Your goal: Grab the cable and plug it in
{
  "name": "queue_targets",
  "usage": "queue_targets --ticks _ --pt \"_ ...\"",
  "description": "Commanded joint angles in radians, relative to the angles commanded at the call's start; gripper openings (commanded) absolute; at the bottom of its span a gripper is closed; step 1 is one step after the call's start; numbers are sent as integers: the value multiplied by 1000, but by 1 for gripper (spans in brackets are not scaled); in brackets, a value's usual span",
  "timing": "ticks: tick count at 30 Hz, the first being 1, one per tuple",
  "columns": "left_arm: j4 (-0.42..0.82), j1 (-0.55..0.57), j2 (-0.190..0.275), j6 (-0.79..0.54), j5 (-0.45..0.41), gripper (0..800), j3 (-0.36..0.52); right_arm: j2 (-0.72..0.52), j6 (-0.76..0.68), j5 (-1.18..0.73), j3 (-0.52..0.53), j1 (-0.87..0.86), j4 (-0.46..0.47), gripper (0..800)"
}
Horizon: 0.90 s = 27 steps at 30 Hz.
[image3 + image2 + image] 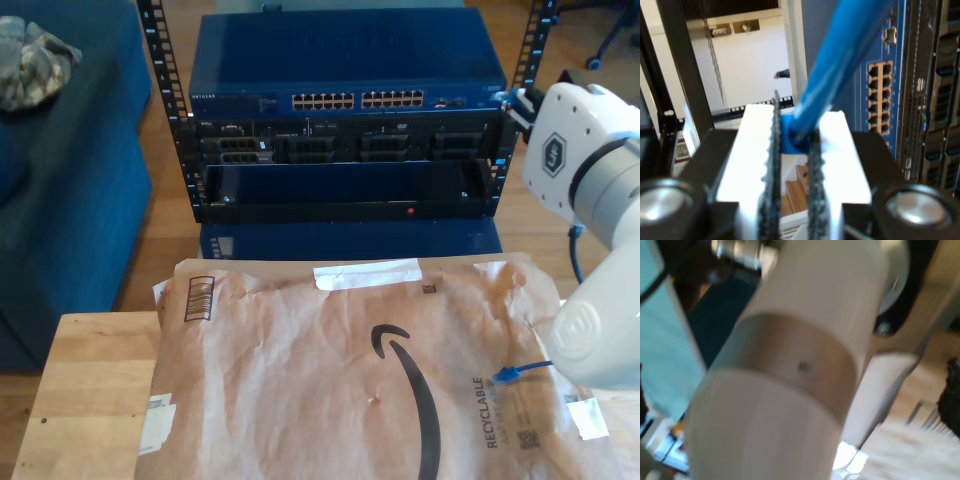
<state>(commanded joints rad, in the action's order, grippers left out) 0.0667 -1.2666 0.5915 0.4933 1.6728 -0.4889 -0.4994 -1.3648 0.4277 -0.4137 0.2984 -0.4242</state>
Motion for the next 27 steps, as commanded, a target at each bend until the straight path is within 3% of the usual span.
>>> queue_targets --ticks 6,11,16,27 --pt "83 -55 -2 -25 -178 798 100 71 0 18 -41 34 0 1" --pt "89 -124 -2 -92 -252 798 147 184 0 34 -138 48 0 1" --pt "89 -196 -2 -137 -348 798 206 276 2 106 -169 54 0 1" --pt "91 -308 8 -201 -348 798 224 376 40 316 -167 115 -9 0"
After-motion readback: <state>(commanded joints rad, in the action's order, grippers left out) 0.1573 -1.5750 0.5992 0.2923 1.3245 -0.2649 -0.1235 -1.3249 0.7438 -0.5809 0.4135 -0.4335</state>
